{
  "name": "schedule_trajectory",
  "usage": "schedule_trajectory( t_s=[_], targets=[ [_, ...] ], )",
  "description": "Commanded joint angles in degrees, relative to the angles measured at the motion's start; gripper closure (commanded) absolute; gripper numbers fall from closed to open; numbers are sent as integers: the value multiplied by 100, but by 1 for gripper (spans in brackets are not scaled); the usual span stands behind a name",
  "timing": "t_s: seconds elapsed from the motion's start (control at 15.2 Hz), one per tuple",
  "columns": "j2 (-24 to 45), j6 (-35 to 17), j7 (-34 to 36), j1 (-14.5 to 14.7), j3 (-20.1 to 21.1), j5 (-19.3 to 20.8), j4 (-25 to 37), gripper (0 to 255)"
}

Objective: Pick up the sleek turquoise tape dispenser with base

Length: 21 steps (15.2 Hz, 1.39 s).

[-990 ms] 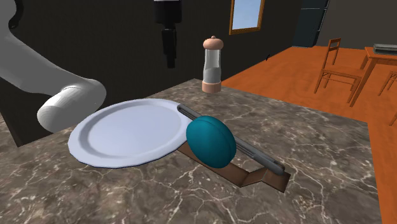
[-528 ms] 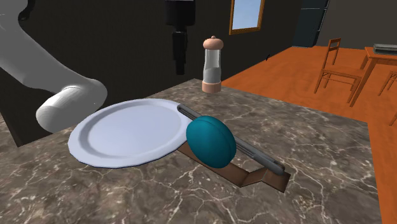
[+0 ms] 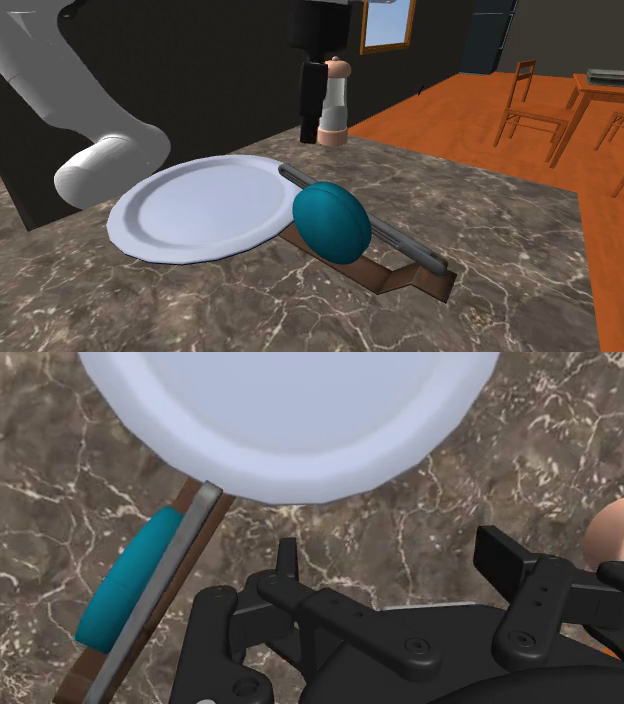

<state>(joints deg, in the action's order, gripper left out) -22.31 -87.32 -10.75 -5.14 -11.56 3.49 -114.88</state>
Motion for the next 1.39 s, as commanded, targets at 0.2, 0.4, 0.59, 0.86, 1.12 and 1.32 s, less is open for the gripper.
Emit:
schedule_trajectory(
  t_s=[0.2,0.4,0.59,0.86,1.12,1.32],
  targets=[
    [961,109,-413,-183,-386,123,884,0],
    [1564,215,-677,-315,-605,138,1484,0],
    [2208,360,-953,-475,-810,105,2163,0],
    [2860,465,-1214,-675,-980,33,2812,0],
    [2799,140,-1171,-663,-971,50,2428,0],
    [2773,-64,-1148,-658,-967,58,2199,0]
  ],
)
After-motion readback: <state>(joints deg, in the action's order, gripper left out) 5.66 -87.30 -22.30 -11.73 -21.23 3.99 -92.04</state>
